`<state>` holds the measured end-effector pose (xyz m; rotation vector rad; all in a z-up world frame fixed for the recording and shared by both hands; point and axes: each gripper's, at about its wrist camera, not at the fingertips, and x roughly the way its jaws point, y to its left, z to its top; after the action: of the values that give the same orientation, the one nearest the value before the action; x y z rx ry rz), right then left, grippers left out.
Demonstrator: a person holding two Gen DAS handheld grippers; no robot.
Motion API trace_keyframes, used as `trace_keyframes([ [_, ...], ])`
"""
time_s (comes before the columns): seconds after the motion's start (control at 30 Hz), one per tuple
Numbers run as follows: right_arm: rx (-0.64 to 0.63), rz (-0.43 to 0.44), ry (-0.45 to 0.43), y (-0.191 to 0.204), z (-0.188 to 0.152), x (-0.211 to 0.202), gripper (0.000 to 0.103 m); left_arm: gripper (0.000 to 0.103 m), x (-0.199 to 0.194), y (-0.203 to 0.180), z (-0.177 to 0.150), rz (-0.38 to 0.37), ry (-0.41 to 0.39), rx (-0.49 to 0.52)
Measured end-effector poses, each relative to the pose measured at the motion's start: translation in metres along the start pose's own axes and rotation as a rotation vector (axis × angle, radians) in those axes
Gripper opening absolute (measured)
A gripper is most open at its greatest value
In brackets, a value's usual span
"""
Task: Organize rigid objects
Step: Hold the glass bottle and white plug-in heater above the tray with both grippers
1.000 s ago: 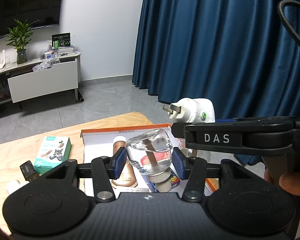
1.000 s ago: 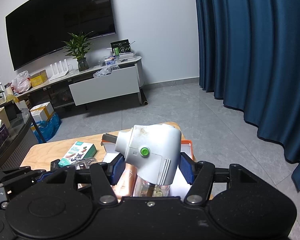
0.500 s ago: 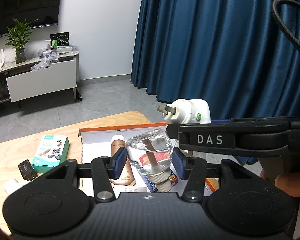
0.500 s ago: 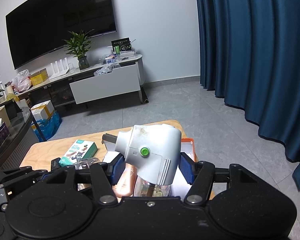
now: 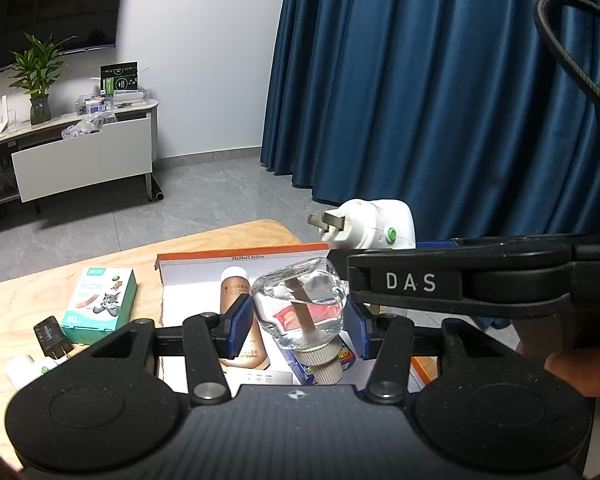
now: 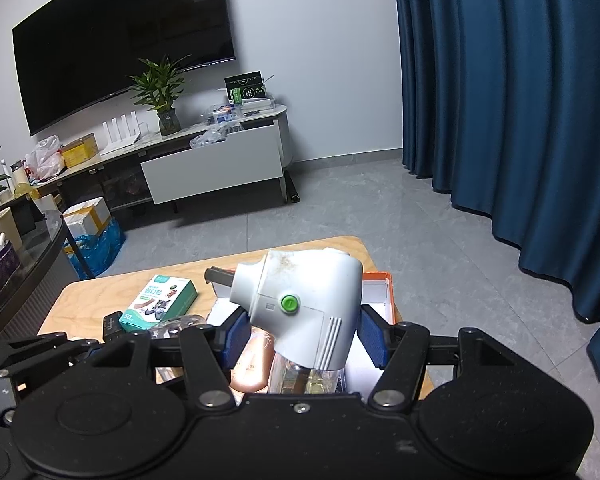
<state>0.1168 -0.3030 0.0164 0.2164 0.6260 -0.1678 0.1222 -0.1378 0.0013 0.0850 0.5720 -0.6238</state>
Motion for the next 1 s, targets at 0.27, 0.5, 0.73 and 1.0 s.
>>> trace_keyframes([
  [0.27,-0.001,0.001,0.002,0.0035,-0.0025,0.0005,0.071,0.050,-0.0013,0.0006,-0.0011,-0.002,0.002,-0.004],
  [0.5,-0.002,0.001,0.002,0.0033,-0.0021,0.0005,0.071,0.050,-0.0022,-0.0003,-0.0021,-0.007,0.003,-0.003],
  [0.73,-0.004,0.001,0.006,0.0053,-0.0035,0.0014,0.071,0.050,-0.0028,-0.0005,-0.0022,-0.009,0.005,-0.004],
  [1.0,-0.005,0.001,0.008,0.0082,-0.0060,0.0029,0.071,0.050,-0.0028,-0.0001,-0.0016,-0.008,0.007,-0.004],
])
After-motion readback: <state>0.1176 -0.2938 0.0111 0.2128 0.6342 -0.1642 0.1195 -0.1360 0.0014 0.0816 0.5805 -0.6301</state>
